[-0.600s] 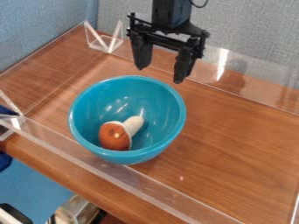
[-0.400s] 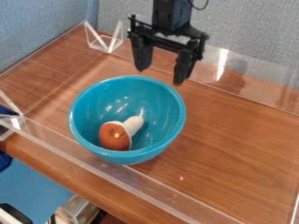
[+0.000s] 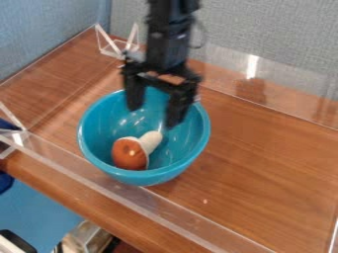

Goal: Remove the mushroom from inside the blue bowl and put it on the table

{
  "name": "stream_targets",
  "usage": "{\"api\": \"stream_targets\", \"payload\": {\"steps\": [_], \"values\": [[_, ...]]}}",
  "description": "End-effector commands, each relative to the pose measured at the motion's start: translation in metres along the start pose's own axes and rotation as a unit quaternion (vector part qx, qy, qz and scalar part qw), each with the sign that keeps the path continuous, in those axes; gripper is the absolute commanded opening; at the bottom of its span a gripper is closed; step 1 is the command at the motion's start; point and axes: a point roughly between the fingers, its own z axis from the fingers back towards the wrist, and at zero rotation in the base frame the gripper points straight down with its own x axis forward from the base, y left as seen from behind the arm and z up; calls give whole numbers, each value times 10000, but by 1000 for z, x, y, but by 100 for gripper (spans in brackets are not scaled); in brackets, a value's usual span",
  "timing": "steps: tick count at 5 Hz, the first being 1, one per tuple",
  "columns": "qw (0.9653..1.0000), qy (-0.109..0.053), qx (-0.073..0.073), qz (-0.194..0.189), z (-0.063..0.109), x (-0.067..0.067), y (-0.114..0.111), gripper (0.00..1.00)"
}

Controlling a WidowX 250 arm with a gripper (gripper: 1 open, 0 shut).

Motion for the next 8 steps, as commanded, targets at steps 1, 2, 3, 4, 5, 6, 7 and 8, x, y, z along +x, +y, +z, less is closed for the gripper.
{"api": "stream_targets", "payload": {"steps": [1, 2, 3, 4, 5, 6, 7, 8], "values": [[9995, -311, 66, -55, -2, -11, 21, 100], [9994, -313, 102, -108, -4, -13, 19, 100], [9993, -316, 120, -160, -6, -12, 18, 100], [9989, -323, 147, -307, -7, -17, 5, 100], [9984, -317, 158, -435, -10, -20, -7, 100], [9978, -320, 164, -560, -14, -24, -15, 100], [9987, -312, 95, -389, -21, -20, -8, 100], [9994, -282, 44, -214, -27, -15, -1, 100]]}}
